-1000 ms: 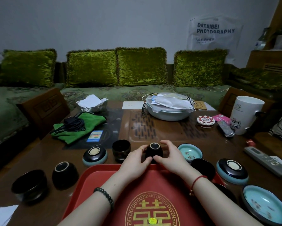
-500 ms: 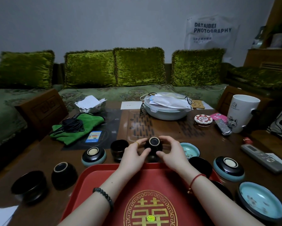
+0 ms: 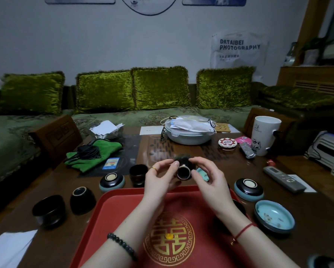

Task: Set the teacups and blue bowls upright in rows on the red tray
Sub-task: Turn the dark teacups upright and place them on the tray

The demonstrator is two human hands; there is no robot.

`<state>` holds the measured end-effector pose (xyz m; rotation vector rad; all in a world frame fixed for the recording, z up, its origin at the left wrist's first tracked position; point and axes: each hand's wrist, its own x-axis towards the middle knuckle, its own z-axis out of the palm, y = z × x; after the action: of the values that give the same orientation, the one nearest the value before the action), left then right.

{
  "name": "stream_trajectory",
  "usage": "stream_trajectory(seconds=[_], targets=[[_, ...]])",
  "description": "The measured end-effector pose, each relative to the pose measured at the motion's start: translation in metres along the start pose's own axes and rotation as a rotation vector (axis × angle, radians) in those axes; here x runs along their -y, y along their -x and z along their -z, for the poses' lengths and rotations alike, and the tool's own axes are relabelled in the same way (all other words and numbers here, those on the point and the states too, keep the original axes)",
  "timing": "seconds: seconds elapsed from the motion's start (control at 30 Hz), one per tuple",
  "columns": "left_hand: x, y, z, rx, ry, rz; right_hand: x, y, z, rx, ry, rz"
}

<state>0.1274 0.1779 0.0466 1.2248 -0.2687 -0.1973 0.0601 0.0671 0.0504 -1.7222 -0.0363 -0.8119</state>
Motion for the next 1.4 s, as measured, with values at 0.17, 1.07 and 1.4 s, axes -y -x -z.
stream_trajectory(seconds=[0.17,1.07,1.4], targets=[[0.001,0.026,-0.008,0.081,0.048,-0.063,0.011,0.023,0.012,-0.037,-0.231,-0.081],[0.061,0.119,-0.029,0.468,-0.440,-0.070,0.007,0.128,0.114,0.128,0.096,-0.388],[0.066,0.119,-0.036,0.467,-0.600,-0.113,0.007,0.132,0.122,0.159,0.287,-0.357]])
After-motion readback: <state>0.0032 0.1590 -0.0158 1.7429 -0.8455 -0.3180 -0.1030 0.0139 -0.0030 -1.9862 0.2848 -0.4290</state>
